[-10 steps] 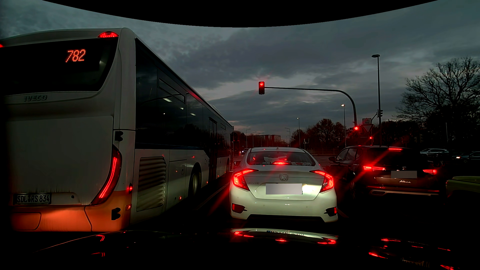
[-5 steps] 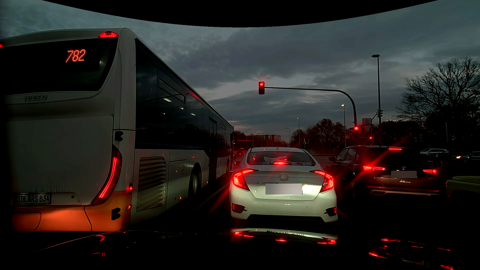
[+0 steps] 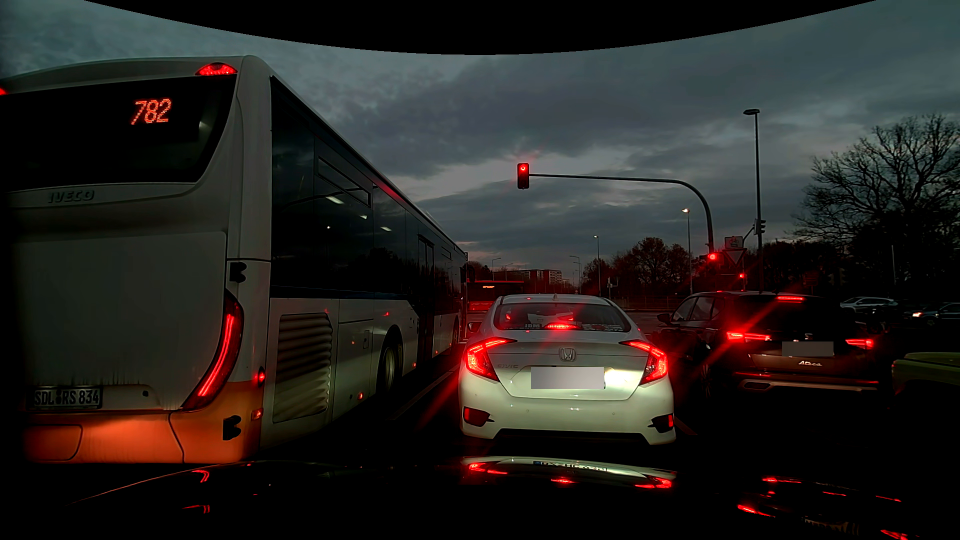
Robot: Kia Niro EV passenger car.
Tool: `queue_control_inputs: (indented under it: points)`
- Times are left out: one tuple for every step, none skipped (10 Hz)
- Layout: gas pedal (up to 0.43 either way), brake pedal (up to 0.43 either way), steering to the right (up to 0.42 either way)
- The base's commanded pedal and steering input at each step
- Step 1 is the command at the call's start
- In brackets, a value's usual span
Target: Follow the waypoints while adhering to traffic rules and regulations
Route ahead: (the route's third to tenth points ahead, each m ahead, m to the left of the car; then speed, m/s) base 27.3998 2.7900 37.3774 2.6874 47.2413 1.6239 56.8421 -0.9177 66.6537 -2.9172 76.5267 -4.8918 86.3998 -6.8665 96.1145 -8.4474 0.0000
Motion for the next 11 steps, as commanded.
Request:
queue_control_inputs:
  points:
    - [0.0,0.366,0.013]
    - [0.0,0.366,0.013]
    - [0.0,0.366,0.013]
    - [0.0,0.366,0.013]
    - [0.0,0.366,0.014]
    - [0.0,0.366,0.013]
    - [0.0,0.366,0.013]
    - [0.0,0.366,0.013]
    - [0.0,0.366,0.013]
    - [0.0,0.366,0.013]
    - [0.0,0.366,0.013]
